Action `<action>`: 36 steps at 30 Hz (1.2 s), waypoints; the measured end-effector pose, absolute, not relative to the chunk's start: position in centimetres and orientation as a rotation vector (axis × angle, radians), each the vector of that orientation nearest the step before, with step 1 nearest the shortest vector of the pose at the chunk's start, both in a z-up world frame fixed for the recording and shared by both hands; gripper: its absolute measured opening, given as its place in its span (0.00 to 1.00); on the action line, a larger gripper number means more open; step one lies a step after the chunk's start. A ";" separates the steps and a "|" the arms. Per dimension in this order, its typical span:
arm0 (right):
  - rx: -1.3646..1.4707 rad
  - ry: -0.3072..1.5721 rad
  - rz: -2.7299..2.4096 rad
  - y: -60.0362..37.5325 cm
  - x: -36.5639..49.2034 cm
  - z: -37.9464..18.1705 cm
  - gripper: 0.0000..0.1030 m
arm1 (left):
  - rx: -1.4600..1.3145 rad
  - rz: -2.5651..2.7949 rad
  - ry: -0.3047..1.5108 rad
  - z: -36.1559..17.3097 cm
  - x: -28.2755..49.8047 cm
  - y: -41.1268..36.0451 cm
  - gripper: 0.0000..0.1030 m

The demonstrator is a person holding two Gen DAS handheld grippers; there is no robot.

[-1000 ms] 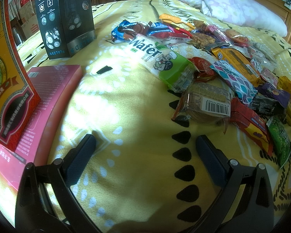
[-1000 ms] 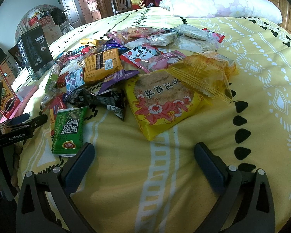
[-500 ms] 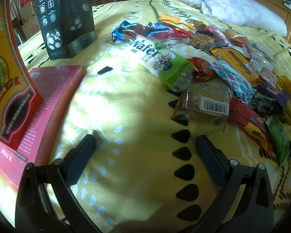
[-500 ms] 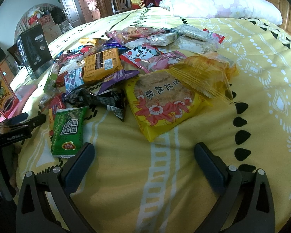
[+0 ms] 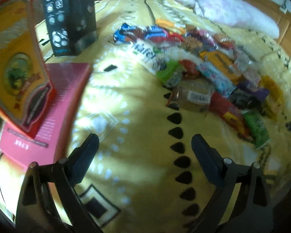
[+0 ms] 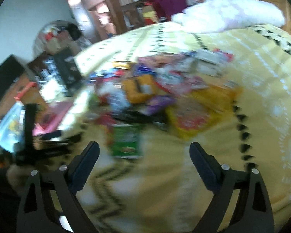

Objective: Organize snacks
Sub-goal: 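Grasp the green pea snack bag with the right tool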

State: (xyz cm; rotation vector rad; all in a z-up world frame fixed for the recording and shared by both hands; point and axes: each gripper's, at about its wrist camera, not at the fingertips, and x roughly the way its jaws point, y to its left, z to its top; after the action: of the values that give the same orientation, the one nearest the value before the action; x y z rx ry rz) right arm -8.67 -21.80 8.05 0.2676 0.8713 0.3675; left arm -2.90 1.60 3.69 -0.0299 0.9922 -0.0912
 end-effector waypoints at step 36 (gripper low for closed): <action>0.695 0.945 0.521 -27.1 -6.0 5.9 0.48 | -0.242 -0.335 1.204 3.4 0.8 -6.9 0.71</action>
State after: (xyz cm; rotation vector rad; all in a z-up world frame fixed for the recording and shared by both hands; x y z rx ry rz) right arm -6.05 -27.14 5.87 0.6952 0.9446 0.5207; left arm 0.81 -6.88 3.40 -0.2417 1.2040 -0.3353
